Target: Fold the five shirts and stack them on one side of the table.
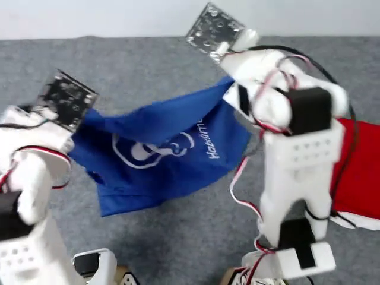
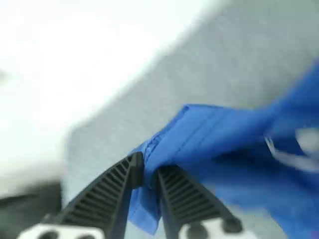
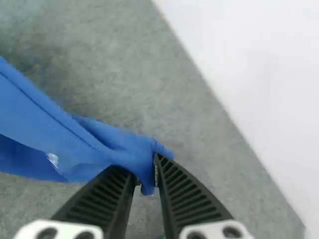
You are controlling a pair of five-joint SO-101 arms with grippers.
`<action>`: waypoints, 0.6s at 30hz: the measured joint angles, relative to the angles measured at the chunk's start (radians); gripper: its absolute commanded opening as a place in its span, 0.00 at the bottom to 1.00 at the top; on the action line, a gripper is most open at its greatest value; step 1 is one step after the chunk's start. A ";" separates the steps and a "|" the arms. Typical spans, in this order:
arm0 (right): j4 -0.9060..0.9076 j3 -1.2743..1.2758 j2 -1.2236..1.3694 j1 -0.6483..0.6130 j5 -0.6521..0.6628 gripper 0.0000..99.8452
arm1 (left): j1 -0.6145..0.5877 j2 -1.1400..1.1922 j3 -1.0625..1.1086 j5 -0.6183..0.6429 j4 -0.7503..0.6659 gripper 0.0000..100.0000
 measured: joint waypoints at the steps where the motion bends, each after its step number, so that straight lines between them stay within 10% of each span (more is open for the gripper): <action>1: 0.000 -0.002 -0.023 0.014 0.000 0.01 | 0.000 0.000 -0.044 0.009 -0.041 0.01; 9: 0.000 -0.064 -0.261 0.101 -0.003 0.01 | 0.002 -0.005 -0.295 0.023 -0.381 0.01; 18: 0.000 -0.066 -0.499 0.229 -0.003 0.01 | 0.002 -0.014 -0.477 -0.003 -0.365 0.01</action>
